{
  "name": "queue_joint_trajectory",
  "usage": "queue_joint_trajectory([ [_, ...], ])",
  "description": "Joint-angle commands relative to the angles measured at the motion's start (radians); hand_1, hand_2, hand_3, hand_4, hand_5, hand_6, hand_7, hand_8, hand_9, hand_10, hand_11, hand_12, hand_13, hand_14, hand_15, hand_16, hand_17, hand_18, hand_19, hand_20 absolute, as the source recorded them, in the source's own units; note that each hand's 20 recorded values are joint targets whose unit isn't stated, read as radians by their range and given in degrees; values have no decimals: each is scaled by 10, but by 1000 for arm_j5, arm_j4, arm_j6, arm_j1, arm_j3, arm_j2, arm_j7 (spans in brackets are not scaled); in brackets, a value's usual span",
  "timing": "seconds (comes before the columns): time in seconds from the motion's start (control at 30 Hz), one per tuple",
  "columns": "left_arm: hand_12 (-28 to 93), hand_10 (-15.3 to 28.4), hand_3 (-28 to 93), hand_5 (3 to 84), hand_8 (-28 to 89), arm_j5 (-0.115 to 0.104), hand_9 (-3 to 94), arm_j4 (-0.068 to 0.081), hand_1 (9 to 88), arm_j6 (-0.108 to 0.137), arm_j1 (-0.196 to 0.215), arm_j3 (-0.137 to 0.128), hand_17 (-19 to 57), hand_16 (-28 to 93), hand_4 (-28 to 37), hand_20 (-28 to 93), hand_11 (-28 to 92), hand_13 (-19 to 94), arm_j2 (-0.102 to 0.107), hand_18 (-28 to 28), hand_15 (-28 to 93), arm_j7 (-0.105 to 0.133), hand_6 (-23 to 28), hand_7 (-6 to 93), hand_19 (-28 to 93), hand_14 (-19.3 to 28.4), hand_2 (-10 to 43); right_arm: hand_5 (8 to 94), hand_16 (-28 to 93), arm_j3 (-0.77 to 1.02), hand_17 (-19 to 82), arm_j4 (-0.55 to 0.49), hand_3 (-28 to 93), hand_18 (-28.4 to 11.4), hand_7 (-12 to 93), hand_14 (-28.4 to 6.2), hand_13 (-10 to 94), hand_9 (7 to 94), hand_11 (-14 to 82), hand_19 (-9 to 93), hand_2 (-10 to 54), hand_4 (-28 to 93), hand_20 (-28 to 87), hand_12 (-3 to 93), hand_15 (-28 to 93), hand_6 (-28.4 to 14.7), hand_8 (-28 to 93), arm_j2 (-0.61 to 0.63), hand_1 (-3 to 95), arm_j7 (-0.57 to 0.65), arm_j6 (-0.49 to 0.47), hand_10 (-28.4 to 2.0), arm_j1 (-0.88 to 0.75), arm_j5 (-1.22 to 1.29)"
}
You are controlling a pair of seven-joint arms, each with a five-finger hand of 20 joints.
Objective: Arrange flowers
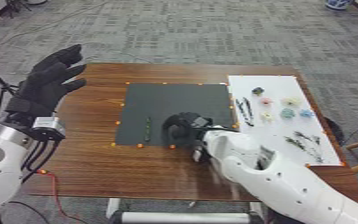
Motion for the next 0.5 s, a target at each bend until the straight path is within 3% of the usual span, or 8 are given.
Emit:
queue_joint_trajectory([
  [0.03,223,83,699,205,-89,-2,136,0,259,7,-8,5,-145,-19,-252,100,122,38,-5,199,362,0,11,196,388,114,-72,435,338,-47,339,19,932,-235,163,-109,763,765,676,872,141,-117,453,379,871,4,-136,-63,189,-4,-35,-123,24,-26],
  [0.5,223,83,699,205,-89,-2,136,4,258,2,-18,16,-144,-19,-254,100,126,38,-5,199,366,-1,11,195,390,114,-72,445,336,-30,344,-3,932,-236,169,-108,769,770,677,876,139,-124,450,377,871,3,-139,-103,187,-7,-66,-123,-1,-41],
])
